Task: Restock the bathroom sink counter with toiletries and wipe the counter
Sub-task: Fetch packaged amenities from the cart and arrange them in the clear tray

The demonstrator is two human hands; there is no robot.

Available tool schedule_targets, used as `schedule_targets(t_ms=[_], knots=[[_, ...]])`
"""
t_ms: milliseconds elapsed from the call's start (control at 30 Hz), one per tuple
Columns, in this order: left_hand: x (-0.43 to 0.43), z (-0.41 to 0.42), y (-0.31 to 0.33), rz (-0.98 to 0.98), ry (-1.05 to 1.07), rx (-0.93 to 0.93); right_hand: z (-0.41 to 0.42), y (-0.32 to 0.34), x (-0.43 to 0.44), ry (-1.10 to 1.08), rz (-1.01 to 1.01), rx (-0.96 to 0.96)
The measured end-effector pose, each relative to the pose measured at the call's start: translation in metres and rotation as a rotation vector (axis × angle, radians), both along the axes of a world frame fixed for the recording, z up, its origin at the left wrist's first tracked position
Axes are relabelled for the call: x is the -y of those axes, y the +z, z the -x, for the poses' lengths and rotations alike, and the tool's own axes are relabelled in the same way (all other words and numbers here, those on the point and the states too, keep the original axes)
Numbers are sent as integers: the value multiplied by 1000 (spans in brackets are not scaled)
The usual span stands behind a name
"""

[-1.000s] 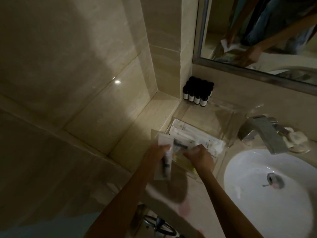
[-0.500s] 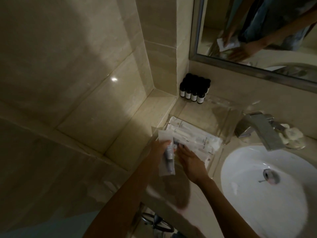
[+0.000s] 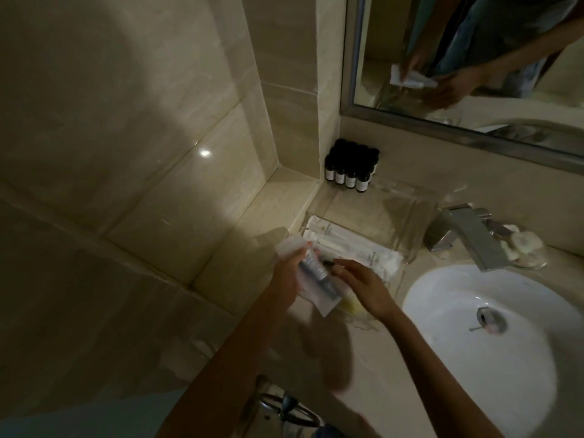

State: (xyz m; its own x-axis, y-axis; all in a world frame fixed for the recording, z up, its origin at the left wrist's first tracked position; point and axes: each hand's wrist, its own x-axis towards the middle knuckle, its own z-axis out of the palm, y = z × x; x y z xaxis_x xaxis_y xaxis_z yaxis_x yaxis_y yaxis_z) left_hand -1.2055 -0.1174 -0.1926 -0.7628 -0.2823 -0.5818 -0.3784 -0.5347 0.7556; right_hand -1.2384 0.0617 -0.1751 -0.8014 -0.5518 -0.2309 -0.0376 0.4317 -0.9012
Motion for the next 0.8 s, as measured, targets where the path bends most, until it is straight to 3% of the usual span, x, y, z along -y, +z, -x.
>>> schedule_targets(t_ms=[167, 300, 467, 600, 800], knots=[[-37, 4, 11, -27, 54, -93, 34, 8, -17, 179, -114, -37], [-47, -3, 13, -133, 57, -144, 54, 9, -35, 198, -45, 13], [-51, 8, 3, 85, 115, 77, 61, 4, -45, 194, -50, 47], [-58, 12, 2, 177, 169, 112, 61, 1, -49, 132, 12, 88], [-49, 6, -2, 434, 23, 111, 72, -16, -53, 182, -175, 0]])
